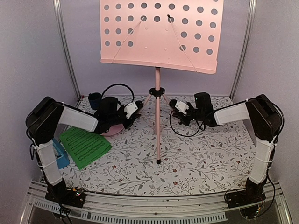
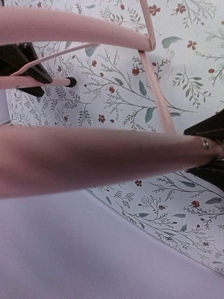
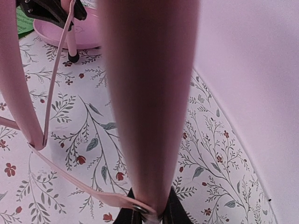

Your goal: Set up the instrument practice props

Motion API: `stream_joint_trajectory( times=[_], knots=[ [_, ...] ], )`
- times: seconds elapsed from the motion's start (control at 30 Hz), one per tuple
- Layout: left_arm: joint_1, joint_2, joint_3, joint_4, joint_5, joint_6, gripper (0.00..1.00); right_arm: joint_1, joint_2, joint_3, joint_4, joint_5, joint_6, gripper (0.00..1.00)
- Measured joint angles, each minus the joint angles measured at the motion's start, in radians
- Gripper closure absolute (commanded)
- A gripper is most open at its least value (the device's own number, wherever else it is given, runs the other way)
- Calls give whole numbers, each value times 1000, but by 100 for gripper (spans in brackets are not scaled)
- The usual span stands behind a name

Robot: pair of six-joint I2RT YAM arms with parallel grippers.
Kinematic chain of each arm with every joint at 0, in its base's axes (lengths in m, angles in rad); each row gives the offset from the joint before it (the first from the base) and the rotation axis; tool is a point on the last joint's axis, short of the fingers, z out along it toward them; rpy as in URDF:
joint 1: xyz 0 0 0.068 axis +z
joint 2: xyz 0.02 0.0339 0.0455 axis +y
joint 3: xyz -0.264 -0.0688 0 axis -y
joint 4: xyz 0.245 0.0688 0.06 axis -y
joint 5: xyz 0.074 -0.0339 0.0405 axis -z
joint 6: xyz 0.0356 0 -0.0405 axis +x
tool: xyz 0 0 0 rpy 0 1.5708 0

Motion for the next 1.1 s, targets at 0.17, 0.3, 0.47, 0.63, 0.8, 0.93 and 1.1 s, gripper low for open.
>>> stream_joint_trajectory(
  times=[0.17,0.3,0.47,0.63,0.8,0.93,1.1],
  knots=[
    [37,59,72,13,38,24,100,-37,46,84,-17,-20,-39,100],
    [65,92,103,27,58,59,100,-51,75,129,-18,-18,-78,100],
    [95,168,174,33,65,98,100,-71,117,176,-18,8,-127,100],
    [114,233,252,17,60,136,100,-93,187,241,-16,26,-149,100],
    [121,261,286,13,44,159,100,-108,246,301,-14,39,-169,100],
    [128,270,297,10,36,169,100,-110,288,353,-13,40,-187,98],
    [134,282,314,8,29,168,96,-111,316,393,-13,43,-193,74]
  ],
)
